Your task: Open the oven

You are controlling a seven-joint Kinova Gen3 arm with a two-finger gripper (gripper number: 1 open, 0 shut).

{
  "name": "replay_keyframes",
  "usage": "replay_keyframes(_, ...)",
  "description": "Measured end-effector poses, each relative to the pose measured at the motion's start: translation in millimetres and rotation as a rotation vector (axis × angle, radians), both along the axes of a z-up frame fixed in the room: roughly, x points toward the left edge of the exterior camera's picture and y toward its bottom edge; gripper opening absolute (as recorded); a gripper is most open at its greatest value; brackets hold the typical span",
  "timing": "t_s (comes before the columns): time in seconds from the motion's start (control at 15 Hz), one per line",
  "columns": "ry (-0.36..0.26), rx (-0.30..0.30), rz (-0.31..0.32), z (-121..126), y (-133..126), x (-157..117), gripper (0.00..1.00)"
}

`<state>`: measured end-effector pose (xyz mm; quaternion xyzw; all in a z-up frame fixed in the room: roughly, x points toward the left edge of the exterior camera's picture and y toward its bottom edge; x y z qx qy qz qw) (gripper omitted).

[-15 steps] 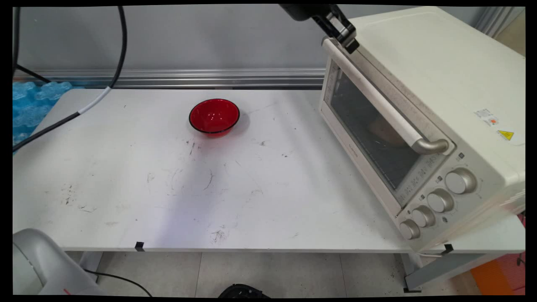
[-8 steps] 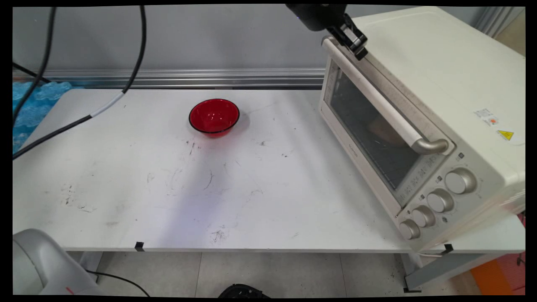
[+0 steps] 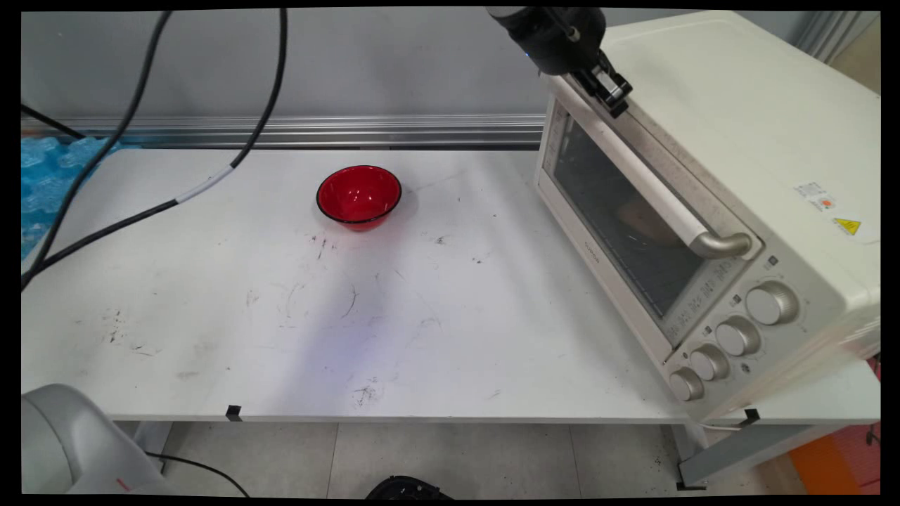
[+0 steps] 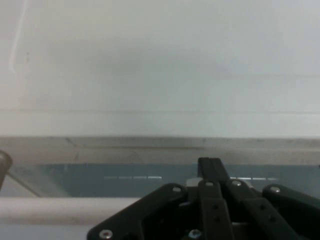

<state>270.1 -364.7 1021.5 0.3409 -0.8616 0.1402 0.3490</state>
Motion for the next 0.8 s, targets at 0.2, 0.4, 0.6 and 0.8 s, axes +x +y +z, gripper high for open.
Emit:
replay_keyframes(0.2, -0.004, 0.004, 0.003, -8, -7, -4, 0.0)
replay_keyframes(0.4, -0.012, 0.013, 0.007, -16, -12, -7, 0.0)
replay_keyframes(0.6, -0.02, 0.02, 0.009, -22, -16, -7, 0.0)
replay_keyframes(0.8, -0.028, 0.025, 0.008, -26, -17, -7, 0.0)
